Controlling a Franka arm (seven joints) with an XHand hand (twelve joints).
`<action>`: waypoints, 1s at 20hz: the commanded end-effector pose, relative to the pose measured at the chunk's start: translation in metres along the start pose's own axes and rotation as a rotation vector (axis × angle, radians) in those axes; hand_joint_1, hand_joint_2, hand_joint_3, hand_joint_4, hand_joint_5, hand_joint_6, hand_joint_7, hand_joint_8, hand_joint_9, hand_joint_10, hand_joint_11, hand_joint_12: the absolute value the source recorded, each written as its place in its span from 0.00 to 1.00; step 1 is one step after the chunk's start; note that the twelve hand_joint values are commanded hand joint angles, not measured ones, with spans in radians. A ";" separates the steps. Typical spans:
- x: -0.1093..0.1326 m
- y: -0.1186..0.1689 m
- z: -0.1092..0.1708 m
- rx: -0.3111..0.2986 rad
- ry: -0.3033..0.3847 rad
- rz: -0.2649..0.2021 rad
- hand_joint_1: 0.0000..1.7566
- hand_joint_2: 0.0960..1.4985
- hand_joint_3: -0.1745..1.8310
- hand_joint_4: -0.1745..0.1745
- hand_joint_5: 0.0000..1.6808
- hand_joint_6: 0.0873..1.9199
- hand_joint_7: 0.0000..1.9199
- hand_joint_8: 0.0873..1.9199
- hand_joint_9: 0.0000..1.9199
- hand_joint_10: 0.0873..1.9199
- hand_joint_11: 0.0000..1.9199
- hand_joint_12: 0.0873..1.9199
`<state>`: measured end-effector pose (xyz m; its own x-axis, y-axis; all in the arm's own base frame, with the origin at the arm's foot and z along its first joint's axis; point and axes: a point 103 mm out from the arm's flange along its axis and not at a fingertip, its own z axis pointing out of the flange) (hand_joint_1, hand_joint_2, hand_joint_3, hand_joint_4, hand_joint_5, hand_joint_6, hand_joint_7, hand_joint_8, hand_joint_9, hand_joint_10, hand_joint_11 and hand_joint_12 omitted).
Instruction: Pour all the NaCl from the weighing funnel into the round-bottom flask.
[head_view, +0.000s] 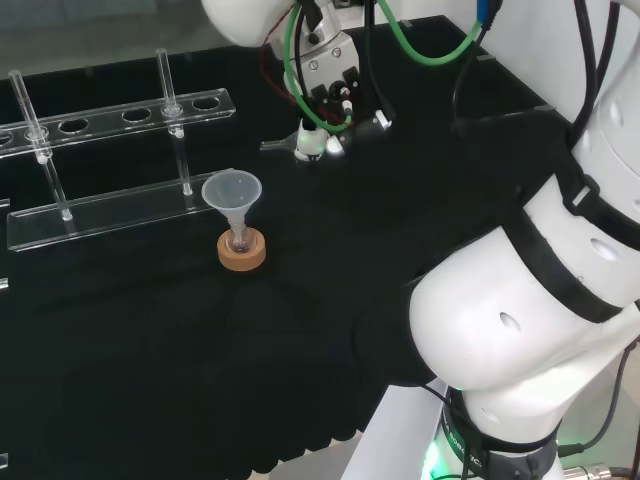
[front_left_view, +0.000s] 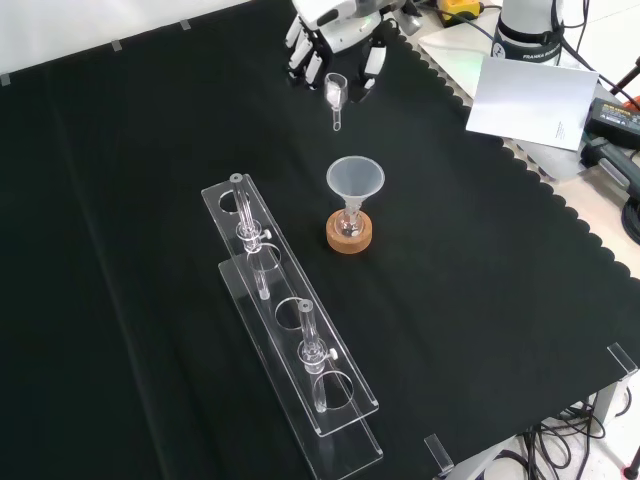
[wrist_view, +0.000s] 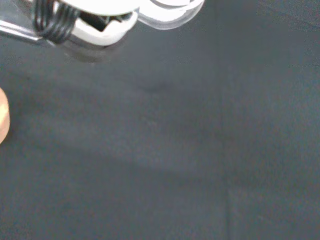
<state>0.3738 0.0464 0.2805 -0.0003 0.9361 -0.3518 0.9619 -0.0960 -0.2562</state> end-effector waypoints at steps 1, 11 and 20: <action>0.007 -0.008 0.001 0.019 -0.027 0.000 0.64 0.42 0.38 1.00 0.77 0.29 0.35 0.31 0.57 0.12 0.45 0.51; 0.023 -0.010 -0.001 0.051 -0.088 -0.012 0.64 0.42 0.38 1.00 0.77 0.29 0.35 0.31 0.56 0.12 0.45 0.51; 0.040 -0.011 -0.003 0.085 -0.146 -0.008 0.64 0.42 0.39 1.00 0.77 0.29 0.35 0.31 0.56 0.11 0.45 0.51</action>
<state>0.3644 0.0785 0.2737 -0.0516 0.8947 -0.4437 0.9397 -0.1070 -0.3249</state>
